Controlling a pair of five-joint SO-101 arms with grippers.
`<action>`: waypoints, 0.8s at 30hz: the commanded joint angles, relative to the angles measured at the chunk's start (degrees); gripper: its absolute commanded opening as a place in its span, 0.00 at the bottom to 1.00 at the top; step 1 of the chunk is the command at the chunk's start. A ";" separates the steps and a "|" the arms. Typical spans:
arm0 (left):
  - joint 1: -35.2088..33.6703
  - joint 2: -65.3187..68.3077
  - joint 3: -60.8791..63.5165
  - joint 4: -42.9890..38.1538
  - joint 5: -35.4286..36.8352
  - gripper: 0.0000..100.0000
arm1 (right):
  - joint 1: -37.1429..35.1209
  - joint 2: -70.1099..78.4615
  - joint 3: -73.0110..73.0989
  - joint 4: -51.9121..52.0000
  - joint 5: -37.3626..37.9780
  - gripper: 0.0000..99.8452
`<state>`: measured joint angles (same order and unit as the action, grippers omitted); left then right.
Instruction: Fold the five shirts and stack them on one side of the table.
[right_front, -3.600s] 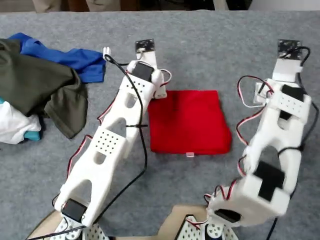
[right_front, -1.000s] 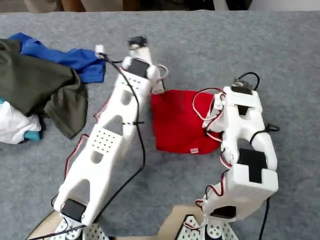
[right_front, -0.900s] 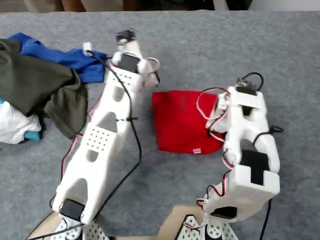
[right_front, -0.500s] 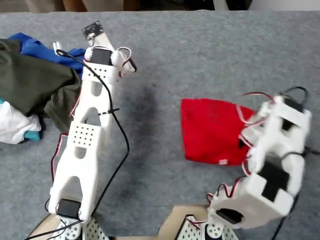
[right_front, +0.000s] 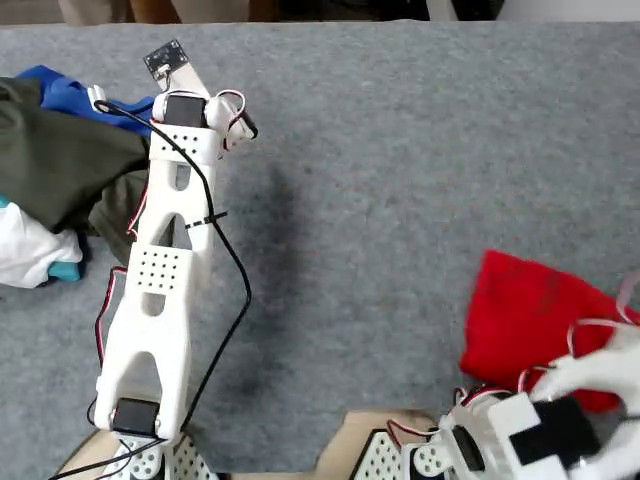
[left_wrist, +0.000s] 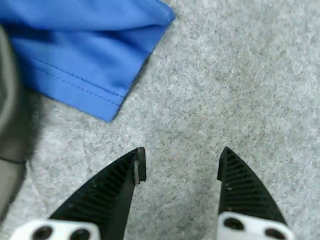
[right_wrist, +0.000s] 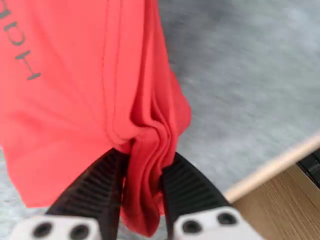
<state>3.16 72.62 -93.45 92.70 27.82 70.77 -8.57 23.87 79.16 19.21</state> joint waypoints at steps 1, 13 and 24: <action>-0.44 -1.27 -1.85 -0.97 0.62 0.24 | 7.43 -4.18 -1.98 -0.26 5.10 0.00; -0.35 -1.27 -1.85 -0.97 0.44 0.24 | 14.55 -4.35 -1.71 -1.32 14.07 0.03; -1.05 -1.89 -2.37 3.34 -0.79 0.24 | 15.43 -4.70 -5.58 7.30 20.31 0.42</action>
<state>2.90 72.62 -93.45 94.11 27.74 85.10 -10.59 23.69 84.26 38.64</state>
